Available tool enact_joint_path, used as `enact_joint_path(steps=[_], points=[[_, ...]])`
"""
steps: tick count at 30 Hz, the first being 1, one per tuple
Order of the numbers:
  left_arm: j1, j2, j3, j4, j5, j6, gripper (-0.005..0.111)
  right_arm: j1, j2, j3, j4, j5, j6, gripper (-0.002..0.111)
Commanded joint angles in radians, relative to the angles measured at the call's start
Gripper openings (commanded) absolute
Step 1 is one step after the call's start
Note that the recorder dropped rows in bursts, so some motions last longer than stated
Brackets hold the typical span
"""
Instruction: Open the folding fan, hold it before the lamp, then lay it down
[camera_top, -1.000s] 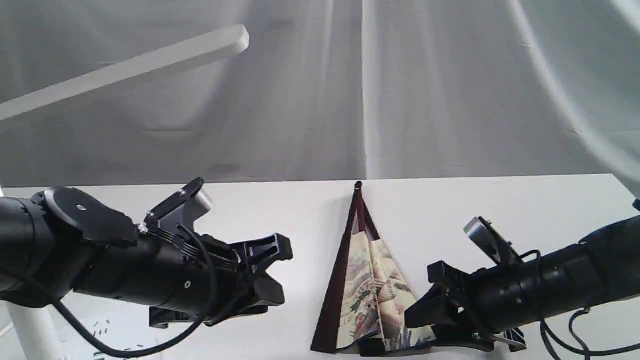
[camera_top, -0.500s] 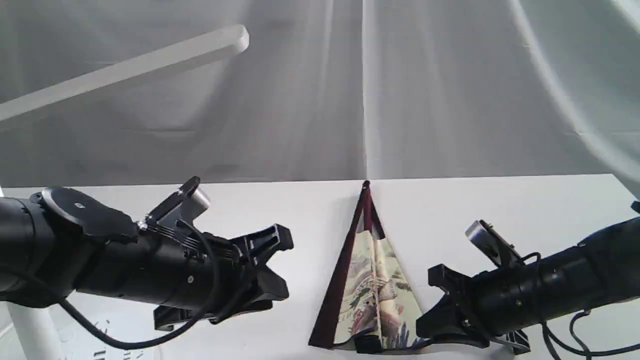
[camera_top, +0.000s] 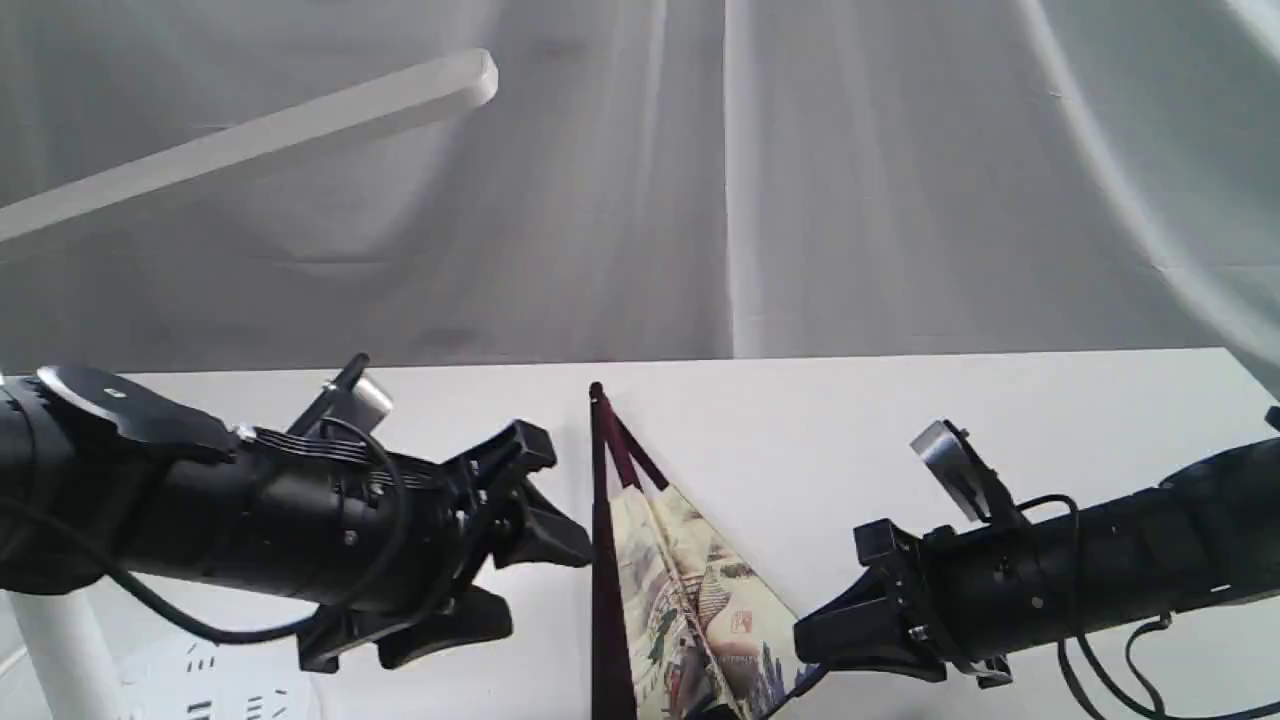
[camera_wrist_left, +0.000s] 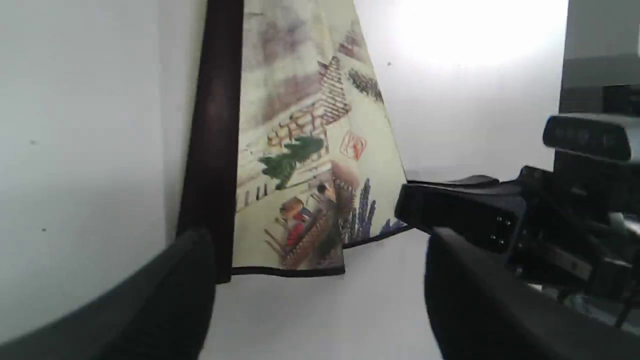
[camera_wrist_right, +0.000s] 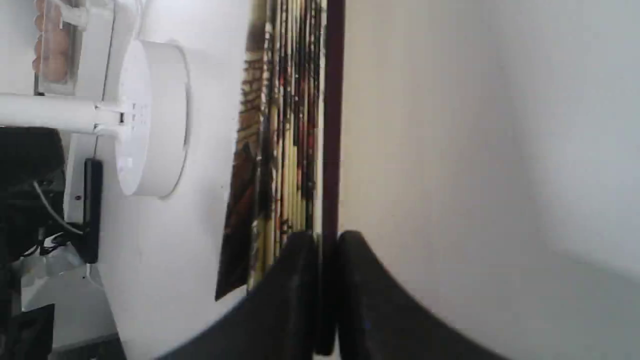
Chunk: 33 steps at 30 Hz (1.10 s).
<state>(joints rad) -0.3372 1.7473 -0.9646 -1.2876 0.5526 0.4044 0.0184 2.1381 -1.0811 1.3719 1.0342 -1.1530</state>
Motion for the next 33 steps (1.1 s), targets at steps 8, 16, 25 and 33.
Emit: enact_joint_path(steps=[8, 16, 25, 33], points=[[0.11, 0.016, -0.004, -0.121, 0.184, 0.228, 0.061, 0.002, -0.002, -0.004, 0.129, 0.118, -0.051, 0.0], [0.117, 0.163, -0.004, -0.365, 0.407, 0.407, 0.061, 0.002, -0.002, -0.004, 0.212, 0.184, -0.051, 0.0], [0.154, 0.2, -0.004, -0.428, 0.482, 0.487, 0.061, 0.002, -0.002, -0.004, 0.269, 0.187, -0.047, 0.0], [0.249, 0.2, -0.004, -0.309, 0.54, 0.467, 0.061, 0.002, -0.002, -0.004, 0.271, 0.187, -0.042, 0.0]])
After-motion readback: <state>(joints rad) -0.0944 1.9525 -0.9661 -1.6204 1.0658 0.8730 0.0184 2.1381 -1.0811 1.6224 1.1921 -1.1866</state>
